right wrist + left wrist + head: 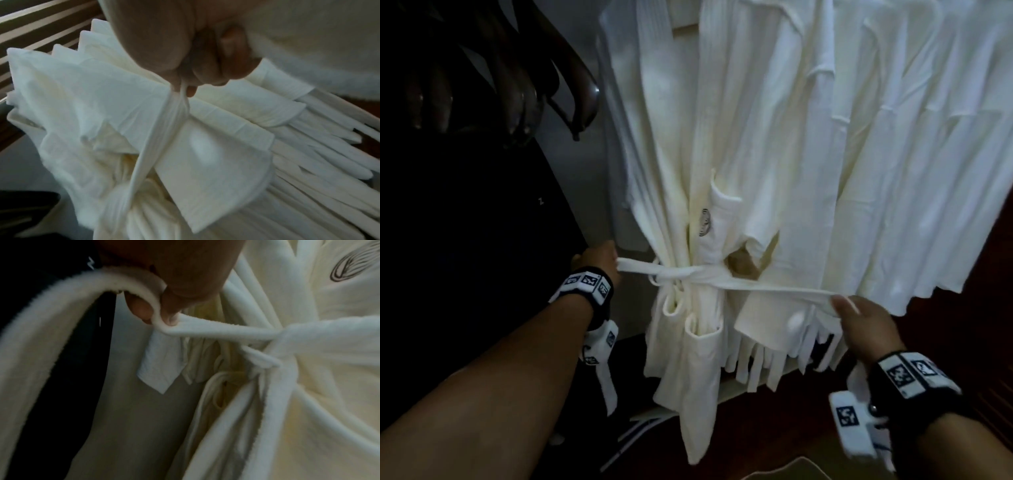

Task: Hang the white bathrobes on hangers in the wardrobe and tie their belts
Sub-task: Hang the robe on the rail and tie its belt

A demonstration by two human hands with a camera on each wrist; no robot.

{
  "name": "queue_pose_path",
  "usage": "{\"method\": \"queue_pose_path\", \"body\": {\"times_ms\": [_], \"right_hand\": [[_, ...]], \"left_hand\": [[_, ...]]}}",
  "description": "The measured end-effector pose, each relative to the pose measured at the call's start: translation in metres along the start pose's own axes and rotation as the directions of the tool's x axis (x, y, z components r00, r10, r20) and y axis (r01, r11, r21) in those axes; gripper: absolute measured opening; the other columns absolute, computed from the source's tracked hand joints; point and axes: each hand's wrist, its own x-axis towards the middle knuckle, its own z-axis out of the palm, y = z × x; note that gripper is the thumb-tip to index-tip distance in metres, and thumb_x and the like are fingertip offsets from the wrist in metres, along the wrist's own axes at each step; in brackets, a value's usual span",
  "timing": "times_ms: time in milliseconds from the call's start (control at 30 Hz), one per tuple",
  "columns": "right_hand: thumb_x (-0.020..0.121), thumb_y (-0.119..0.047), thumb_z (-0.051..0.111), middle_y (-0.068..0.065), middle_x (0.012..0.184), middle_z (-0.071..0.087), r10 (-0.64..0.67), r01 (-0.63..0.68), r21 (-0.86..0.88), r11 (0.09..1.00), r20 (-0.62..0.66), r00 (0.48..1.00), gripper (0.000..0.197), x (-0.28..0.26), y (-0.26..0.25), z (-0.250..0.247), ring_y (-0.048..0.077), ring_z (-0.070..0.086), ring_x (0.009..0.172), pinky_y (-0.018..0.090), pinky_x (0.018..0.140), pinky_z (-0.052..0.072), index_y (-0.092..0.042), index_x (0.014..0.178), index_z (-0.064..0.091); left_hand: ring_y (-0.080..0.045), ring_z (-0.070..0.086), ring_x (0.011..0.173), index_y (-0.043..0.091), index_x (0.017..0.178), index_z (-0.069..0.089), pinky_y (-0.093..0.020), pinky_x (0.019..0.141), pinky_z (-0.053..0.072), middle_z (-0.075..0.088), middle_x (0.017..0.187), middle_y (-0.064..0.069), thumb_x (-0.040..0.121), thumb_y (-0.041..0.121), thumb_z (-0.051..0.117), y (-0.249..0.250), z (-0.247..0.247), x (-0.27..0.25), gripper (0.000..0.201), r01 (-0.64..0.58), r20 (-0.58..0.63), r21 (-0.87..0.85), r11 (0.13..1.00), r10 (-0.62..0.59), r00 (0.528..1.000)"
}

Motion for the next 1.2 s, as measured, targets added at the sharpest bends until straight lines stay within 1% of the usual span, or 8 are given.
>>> {"method": "queue_pose_path", "body": {"times_ms": [200,300,400,533,633,800,1033,1200], "right_hand": [[0.094,-0.044,0.052,0.0,0.096,0.063,-0.101,0.155,-0.199,0.968,0.255,0.962,0.026,-0.005,-0.013,0.016,0.021,0.061,0.094,0.034,0.082,0.045,-0.019,0.095,0.061],[0.081,-0.048,0.069,-0.01,0.104,0.058,-0.277,0.305,-0.126,0.944,0.202,0.939,0.034,0.008,-0.063,0.002,0.005,0.059,0.097,0.028,0.087,0.048,-0.029,0.107,0.06],[0.082,-0.037,0.072,-0.007,0.108,0.052,-0.468,0.464,-0.082,0.882,-0.04,0.883,0.038,0.034,-0.143,-0.025,0.001,0.055,0.096,0.021,0.084,0.045,-0.028,0.116,0.056],[0.079,-0.022,0.076,0.006,0.114,0.047,-0.694,0.716,-0.077,0.694,-0.338,0.636,0.049,0.072,-0.241,-0.068,0.013,0.057,0.092,0.024,0.082,0.047,-0.018,0.123,0.055],[0.081,-0.038,0.072,0.005,0.126,0.046,-0.684,0.671,-0.146,0.727,-0.241,0.689,0.056,0.101,-0.303,-0.09,0.02,0.058,0.107,0.038,0.096,0.048,-0.023,0.131,0.05],[0.09,-0.031,0.057,0.01,0.13,0.055,-0.737,0.658,-0.477,0.582,0.032,0.675,0.056,0.127,-0.372,-0.115,0.027,0.052,0.122,0.036,0.1,0.043,-0.014,0.141,0.04],[0.092,-0.026,0.053,0.008,0.09,0.065,-0.703,0.856,-0.429,0.288,0.513,0.493,0.021,0.124,-0.43,-0.095,0.028,0.061,0.087,0.03,0.073,0.047,-0.007,0.087,0.059],[0.093,-0.036,0.055,0.011,0.118,0.065,-0.808,0.774,-0.541,0.328,0.264,0.527,0.034,0.183,-0.486,-0.14,0.028,0.06,0.107,0.031,0.086,0.046,-0.011,0.113,0.065]], "left_hand": [[-0.028,0.06,0.107,0.019,0.108,0.063,-0.035,0.09,0.045,0.063,0.115,-0.008,0.088,0.018,0.053,0.026,0.013,0.015,0.022,-0.029,0.073,0.029,0.999,0.026,0.997],[-0.029,0.06,0.102,0.024,0.097,0.062,-0.035,0.087,0.048,0.063,0.109,-0.006,0.087,0.019,0.053,0.054,-0.023,0.025,0.015,-0.17,-0.091,-0.128,0.977,0.159,0.983],[-0.027,0.061,0.087,0.025,0.085,0.059,-0.035,0.079,0.05,0.061,0.095,-0.003,0.088,0.023,0.052,0.096,-0.082,0.024,0.008,-0.376,-0.342,-0.268,0.887,0.277,0.898],[-0.022,0.059,0.078,0.019,0.087,0.062,-0.025,0.07,0.042,0.062,0.087,0.0,0.086,0.014,0.054,0.156,-0.175,0.013,0.01,-0.615,-0.615,-0.318,0.722,0.336,0.713],[-0.02,0.06,0.084,0.02,0.092,0.061,-0.028,0.076,0.047,0.064,0.094,0.0,0.086,0.012,0.05,0.193,-0.232,0.008,0.014,-0.671,-0.711,-0.307,0.675,0.306,0.633],[-0.022,0.059,0.085,0.022,0.089,0.057,-0.025,0.07,0.04,0.065,0.092,0.0,0.083,0.015,0.049,0.229,-0.305,0.013,0.013,-0.564,-0.726,-0.327,0.759,0.18,0.663],[-0.034,0.053,0.115,0.019,0.12,0.048,-0.044,0.097,0.046,0.049,0.125,-0.011,0.082,0.031,0.06,0.214,-0.381,0.055,0.042,-0.151,-0.596,0.067,0.986,0.161,0.786],[-0.029,0.047,0.127,0.026,0.14,0.038,-0.036,0.106,0.039,0.043,0.142,-0.007,0.082,0.032,0.068,0.198,-0.409,0.087,0.065,-0.135,-0.571,0.186,0.973,0.219,0.791]]}}
